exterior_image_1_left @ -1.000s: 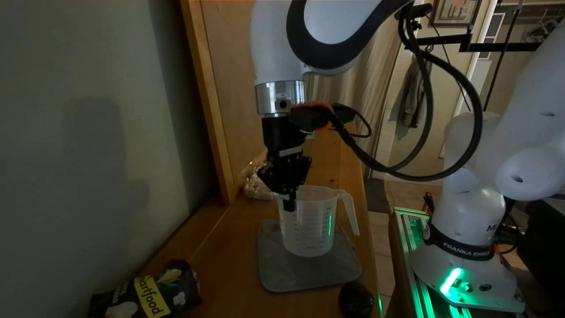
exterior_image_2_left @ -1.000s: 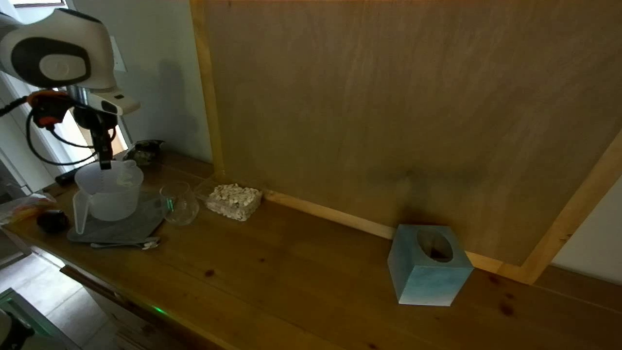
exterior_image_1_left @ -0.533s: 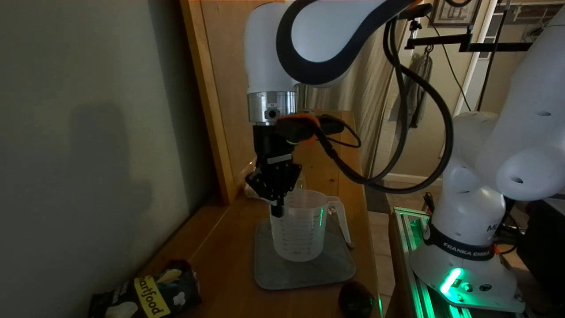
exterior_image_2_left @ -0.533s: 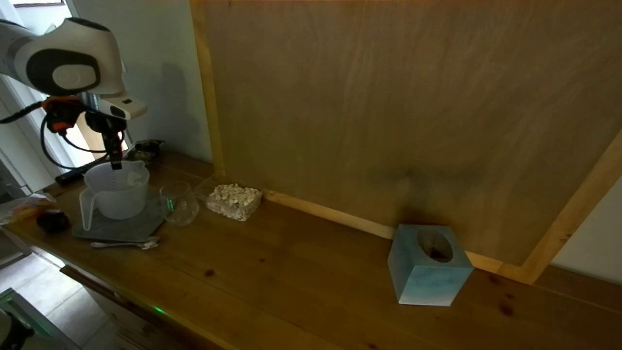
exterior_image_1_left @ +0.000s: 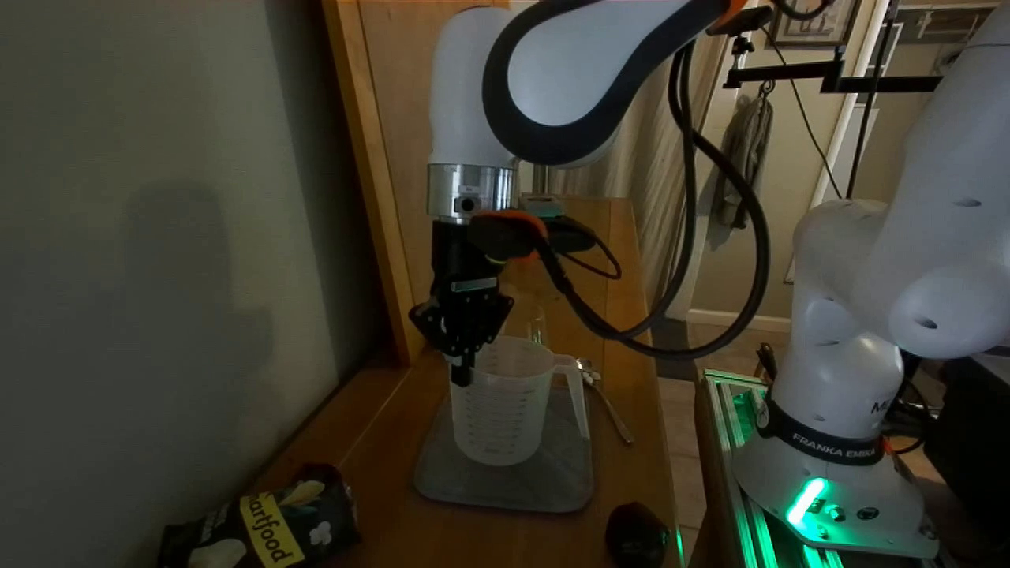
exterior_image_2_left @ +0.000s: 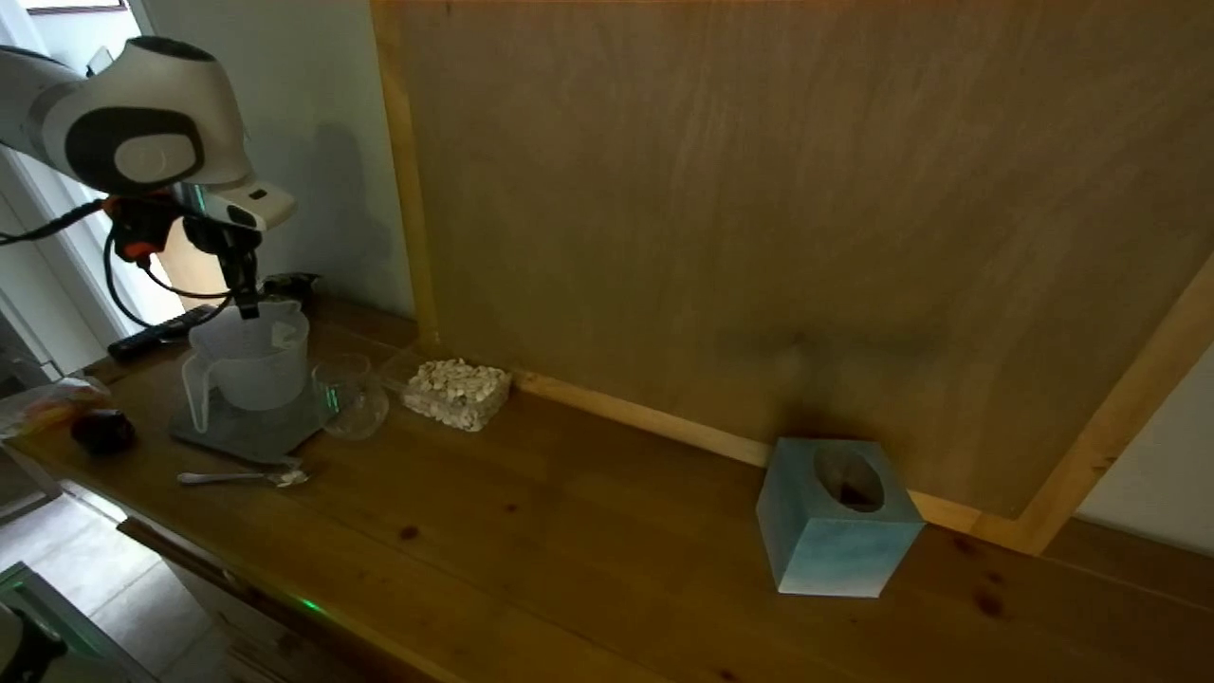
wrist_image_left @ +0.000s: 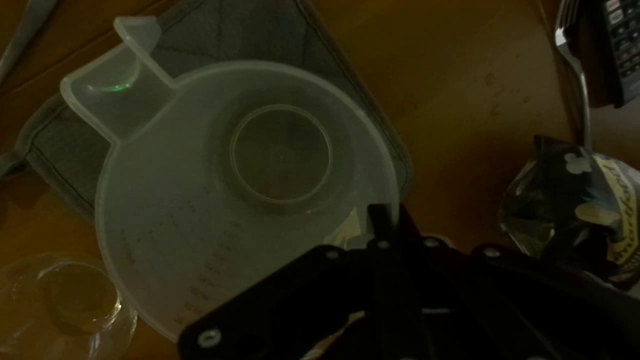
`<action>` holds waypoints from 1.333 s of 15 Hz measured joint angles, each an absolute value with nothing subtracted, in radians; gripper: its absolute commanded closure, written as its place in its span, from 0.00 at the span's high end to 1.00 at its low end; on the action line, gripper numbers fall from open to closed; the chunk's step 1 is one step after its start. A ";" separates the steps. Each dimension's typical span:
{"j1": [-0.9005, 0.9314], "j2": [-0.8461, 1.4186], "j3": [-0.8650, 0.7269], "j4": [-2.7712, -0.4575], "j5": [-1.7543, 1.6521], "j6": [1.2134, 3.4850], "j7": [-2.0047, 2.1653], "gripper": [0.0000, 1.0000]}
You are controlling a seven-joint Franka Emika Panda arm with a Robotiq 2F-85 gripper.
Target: Position the jug upright
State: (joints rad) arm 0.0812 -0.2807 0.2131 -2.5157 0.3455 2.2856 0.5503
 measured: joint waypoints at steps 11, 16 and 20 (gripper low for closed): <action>0.091 -0.293 0.243 -2.435 0.253 2.261 0.597 0.97; 0.092 -0.343 0.256 -2.363 0.135 2.045 0.635 1.00; 0.093 -0.376 0.257 -2.305 0.097 1.882 0.636 1.00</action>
State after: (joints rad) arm 0.0928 -0.3757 0.2575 -2.3051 0.0968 1.8824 0.6364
